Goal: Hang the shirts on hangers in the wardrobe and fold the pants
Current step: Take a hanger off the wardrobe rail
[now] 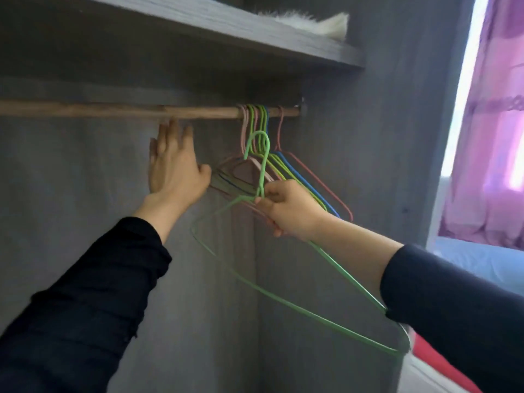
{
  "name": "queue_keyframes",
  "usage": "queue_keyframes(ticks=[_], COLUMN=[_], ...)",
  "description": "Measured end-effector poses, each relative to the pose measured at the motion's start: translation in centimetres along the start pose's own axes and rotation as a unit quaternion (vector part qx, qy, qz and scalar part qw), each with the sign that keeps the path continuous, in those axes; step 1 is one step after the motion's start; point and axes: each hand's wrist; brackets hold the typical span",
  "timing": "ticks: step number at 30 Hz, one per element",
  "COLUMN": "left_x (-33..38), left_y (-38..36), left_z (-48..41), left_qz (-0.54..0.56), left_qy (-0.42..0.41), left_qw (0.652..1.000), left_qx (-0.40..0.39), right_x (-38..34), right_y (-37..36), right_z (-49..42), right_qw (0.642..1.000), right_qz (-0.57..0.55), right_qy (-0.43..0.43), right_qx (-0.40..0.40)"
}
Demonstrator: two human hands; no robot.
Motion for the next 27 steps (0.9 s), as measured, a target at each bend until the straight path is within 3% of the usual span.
queue_keyframes(ticks=[8,13,18,27], left_x=[15.6,29.3,44.8,68.4], left_y=[-7.2,-10.8,-15.6,-27.9], left_z=[10.9,17.6,24.6,36.1], left_qz=[0.268,0.356,0.406,0.435], left_qy=[-0.042,-0.074,-0.119,-0.173], left_qw=[0.963,0.931,0.898,0.818], left_qx=[-0.006,-0.025,-0.119,-0.333], right_x=[10.6,18.8,28.5,43.2], right_y=[6.2,14.7,23.6,34.4], right_z=[15.0,25.7,39.2,55.9], right_qw=[0.99,0.969,0.947,0.875], right_qz=[-0.011,-0.044,-0.008,0.013], right_qy=[-0.113,-0.214,-0.298,-0.484], right_qx=[-0.085,-0.115,-0.123,-0.018])
Point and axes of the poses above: each hand's wrist, its own z-axis away from the middle knuckle, its own y-axis out of the back of the hand, x = y × z, and after that the axes turned 15 degrees about z, right-handed
